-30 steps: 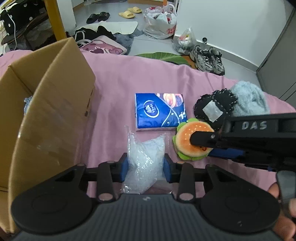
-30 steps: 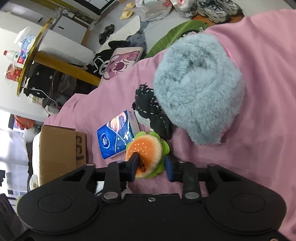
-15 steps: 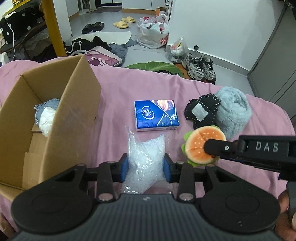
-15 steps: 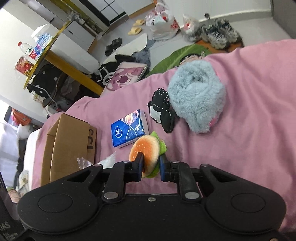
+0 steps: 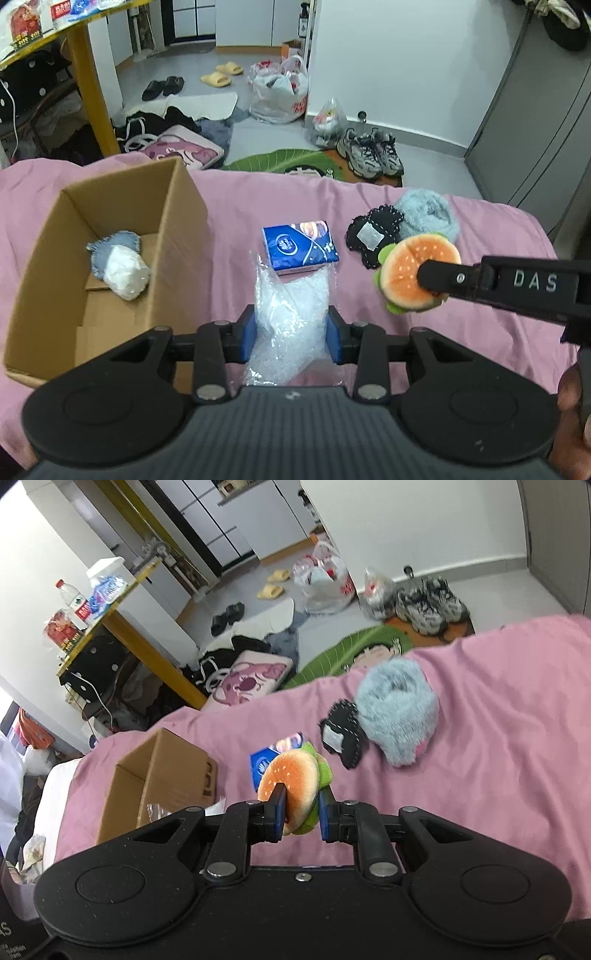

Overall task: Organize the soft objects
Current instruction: 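Carry the hamburger plush and plastic bag over the cardboard box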

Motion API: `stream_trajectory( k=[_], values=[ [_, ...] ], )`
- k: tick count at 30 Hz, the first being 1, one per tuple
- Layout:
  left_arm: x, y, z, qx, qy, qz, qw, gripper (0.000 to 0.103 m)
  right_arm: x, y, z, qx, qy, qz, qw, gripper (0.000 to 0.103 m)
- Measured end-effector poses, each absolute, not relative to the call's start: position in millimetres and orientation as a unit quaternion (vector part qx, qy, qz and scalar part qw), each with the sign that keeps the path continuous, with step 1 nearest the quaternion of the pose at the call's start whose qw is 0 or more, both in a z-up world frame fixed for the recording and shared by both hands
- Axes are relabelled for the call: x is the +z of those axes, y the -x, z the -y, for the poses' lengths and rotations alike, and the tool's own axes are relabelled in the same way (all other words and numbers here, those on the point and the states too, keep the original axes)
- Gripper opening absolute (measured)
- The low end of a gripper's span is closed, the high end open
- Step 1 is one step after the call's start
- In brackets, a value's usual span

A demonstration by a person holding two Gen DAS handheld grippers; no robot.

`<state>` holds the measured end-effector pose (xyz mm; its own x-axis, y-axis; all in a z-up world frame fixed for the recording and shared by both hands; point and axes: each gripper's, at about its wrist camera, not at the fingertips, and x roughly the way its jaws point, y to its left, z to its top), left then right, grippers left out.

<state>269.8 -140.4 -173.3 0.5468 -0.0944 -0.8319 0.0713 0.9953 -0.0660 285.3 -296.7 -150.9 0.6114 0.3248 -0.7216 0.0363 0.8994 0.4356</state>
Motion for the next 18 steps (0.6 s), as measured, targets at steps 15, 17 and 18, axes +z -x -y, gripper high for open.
stream_trajectory(
  k=[15,17,18],
  values=[
    [-145,-250,82,-0.028,0.049,-0.444,0.894,0.037,-114,-261,257,0.069,-0.173,-0.395,0.900,0.018],
    [-140,-247,74,-0.028,0.042,-0.439,0.897,0.037,-109,-257,249,0.065,-0.164,-0.389,0.904,0.018],
    [-139,-245,70,-0.029,0.040,-0.438,0.898,0.037,-107,-254,246,0.065,-0.163,-0.387,0.905,0.018]
  ],
)
